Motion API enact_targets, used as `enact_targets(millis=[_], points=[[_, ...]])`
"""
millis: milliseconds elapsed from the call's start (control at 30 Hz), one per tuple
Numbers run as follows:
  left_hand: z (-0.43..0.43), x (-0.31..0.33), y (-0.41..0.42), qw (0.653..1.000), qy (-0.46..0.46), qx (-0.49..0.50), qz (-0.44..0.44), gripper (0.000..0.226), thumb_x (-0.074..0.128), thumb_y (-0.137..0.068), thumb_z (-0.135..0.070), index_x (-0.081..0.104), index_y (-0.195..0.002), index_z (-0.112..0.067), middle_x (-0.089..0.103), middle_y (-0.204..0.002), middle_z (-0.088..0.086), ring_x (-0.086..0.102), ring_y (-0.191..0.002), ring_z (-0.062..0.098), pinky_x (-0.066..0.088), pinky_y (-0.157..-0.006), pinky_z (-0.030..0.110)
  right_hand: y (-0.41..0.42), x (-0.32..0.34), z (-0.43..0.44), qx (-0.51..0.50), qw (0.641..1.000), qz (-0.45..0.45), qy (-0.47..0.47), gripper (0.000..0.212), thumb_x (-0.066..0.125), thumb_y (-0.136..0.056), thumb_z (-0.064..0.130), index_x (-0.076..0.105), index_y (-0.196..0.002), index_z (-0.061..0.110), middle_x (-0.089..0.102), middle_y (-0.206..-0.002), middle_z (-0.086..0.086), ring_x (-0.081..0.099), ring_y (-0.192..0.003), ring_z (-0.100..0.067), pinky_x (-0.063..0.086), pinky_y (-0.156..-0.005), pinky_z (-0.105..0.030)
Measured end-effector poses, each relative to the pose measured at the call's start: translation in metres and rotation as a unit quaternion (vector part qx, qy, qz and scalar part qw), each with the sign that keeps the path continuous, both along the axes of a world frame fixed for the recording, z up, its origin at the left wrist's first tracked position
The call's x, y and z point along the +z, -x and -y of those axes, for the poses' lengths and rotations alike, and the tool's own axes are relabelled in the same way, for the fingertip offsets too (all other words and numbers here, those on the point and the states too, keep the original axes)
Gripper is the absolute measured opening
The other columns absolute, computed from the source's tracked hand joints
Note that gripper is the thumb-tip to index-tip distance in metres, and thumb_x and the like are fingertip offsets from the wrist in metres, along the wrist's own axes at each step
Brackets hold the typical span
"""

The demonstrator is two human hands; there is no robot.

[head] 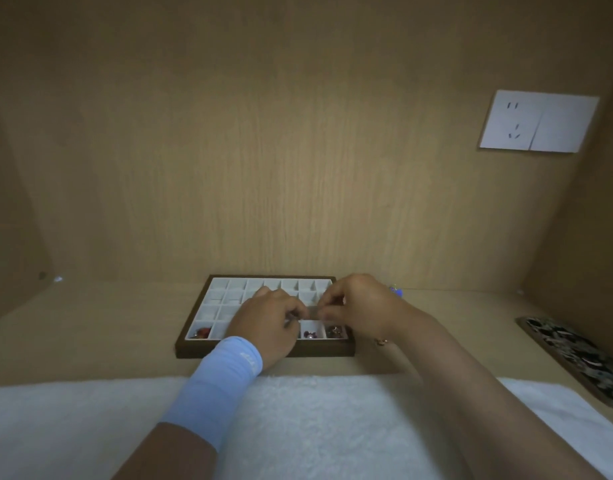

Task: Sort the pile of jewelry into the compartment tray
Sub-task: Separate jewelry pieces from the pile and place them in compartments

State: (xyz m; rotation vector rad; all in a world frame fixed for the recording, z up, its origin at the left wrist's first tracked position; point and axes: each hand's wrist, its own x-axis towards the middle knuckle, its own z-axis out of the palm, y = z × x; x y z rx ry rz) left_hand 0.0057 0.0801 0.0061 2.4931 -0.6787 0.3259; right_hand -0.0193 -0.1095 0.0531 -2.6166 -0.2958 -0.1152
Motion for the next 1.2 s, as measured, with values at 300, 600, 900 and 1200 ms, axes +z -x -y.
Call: enact_targets(millis=[300, 600, 900, 1200], points=[[0.038, 0.009, 0.016, 0.998, 0.011, -0.06, 0.026, 0.024, 0.053, -0.092, -0.027, 0.066, -0.111, -0.037, 0.06, -0.106, -0.017, 0.045, -0.104, 0.006, 0.043, -0.094, 0.028, 0.006, 0.033, 0.075, -0.078, 0.991, -0.103, 0.037, 0.017, 0.077, -0.081, 0.01, 0.077, -0.078, 0.027, 0.069, -0.07, 0.013, 0.059, -0.053, 0.004, 0.046, -0.054, -0.015], [0.087, 0.003, 0.011, 0.993, -0.048, -0.098, 0.036, 0.025, 0.057, -0.089, -0.03, 0.07, -0.109, -0.032, 0.065, -0.107, -0.007, 0.044, -0.111, 0.018, 0.041, -0.097, 0.035, 0.0, 0.01, 0.082, -0.114, 0.98, -0.149, 0.07, 0.018, 0.084, -0.068, 0.032, 0.08, -0.077, 0.016, 0.058, -0.06, 0.002, 0.053, -0.056, -0.015, 0.046, -0.058, -0.023], [0.081, -0.01, 0.007, 0.993, -0.007, -0.11, 0.047, 0.019, 0.058, -0.09, -0.036, 0.072, -0.103, -0.035, 0.064, -0.107, -0.016, 0.04, -0.109, 0.009, 0.041, -0.097, 0.032, -0.005, 0.001, 0.074, -0.112, 0.982, -0.127, 0.087, 0.028, 0.082, -0.071, 0.038, 0.08, -0.085, 0.014, 0.063, -0.07, -0.002, 0.058, -0.069, -0.014, 0.048, -0.066, -0.025], [0.083, -0.012, 0.013, 0.984, -0.07, -0.135, 0.087, 0.034, 0.051, -0.088, -0.044, 0.063, -0.119, -0.043, 0.053, -0.122, -0.023, 0.033, -0.119, 0.007, 0.026, -0.106, 0.028, -0.005, -0.001, 0.075, -0.096, 0.981, -0.124, 0.113, 0.013, 0.074, -0.074, 0.021, 0.081, -0.085, 0.021, 0.072, -0.079, -0.004, 0.068, -0.079, -0.022, 0.057, -0.077, -0.033]])
